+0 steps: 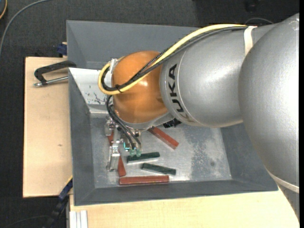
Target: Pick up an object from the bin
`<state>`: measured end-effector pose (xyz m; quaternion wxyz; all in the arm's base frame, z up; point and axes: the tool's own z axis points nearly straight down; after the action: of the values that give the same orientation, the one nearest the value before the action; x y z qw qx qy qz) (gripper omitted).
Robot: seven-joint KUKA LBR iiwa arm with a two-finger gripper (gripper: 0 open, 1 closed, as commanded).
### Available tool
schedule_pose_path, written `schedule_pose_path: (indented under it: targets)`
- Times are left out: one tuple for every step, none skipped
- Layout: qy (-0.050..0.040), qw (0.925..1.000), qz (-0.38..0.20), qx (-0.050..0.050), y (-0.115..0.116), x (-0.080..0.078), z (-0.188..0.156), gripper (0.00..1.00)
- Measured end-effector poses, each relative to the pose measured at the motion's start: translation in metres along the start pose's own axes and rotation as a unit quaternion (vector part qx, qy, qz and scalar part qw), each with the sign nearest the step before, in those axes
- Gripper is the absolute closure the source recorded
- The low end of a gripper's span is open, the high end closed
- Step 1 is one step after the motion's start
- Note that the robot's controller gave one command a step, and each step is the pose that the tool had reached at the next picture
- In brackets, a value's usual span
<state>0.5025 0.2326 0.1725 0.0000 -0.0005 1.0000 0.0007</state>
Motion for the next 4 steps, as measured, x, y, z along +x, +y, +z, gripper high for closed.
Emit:
schedule_pose_path:
  targets:
    - [-0.0009, 0.9910, -0.134, 0.001, -0.120, -0.072, 0.091, 0.00]
    - [0.0018, 0.9884, -0.152, 0.000, -0.121, 0.002, 0.102, 0.00]
    - [-0.0025, 0.9886, -0.151, 0.000, -0.121, -0.002, 0.099, 1.00]
    - [-0.0070, 0.9508, -0.310, 0.000, -0.086, -0.042, -0.062, 1.00]
